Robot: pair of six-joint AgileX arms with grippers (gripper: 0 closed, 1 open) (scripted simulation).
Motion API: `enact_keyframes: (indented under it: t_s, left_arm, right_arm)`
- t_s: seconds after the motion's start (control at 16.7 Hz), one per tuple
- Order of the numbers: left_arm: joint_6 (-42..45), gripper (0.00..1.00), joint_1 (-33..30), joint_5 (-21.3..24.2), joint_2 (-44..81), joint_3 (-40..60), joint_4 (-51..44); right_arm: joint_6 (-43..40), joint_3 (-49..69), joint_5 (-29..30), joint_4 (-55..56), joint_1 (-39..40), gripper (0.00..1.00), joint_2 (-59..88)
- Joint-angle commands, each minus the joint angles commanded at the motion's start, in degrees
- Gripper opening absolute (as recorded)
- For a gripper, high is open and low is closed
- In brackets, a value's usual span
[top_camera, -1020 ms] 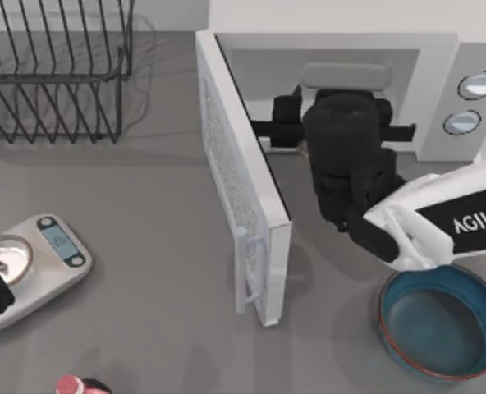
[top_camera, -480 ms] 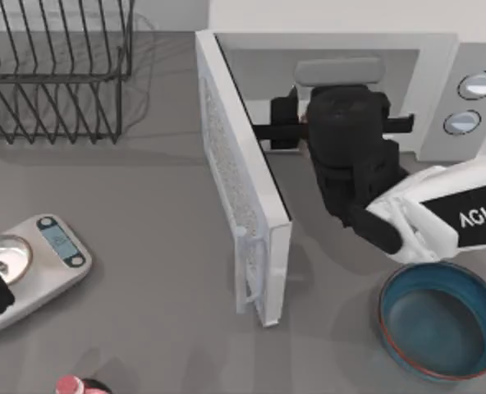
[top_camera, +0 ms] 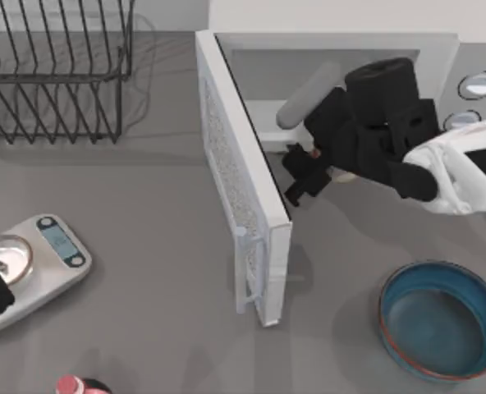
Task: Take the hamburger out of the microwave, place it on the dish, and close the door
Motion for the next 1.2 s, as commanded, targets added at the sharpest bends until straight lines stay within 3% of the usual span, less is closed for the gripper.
enact_keyframes:
  t_s: [0.42, 0.66, 0.9, 1.2]
  left_arm:
    - [0.0, 1.0, 0.0, 0.0, 0.0, 0.0, 0.0]
    - [0.0, 1.0, 0.0, 0.0, 0.0, 0.0, 0.0]
    - [0.0, 1.0, 0.0, 0.0, 0.0, 0.0, 0.0]
    - [0.0, 1.0, 0.0, 0.0, 0.0, 0.0, 0.0]
  right_arm:
    - [-42.3, 0.0, -34.7, -31.4, -12.7, 0.0, -2.3]
    - [-64.6, -3.0, -51.1, -49.1, -20.2, 0.0, -1.6]
    - [-80.2, -6.8, -61.4, -63.8, -26.6, 0.0, -0.9]
    - [-87.2, -9.5, -65.1, -72.2, -30.7, 0.0, -0.8]
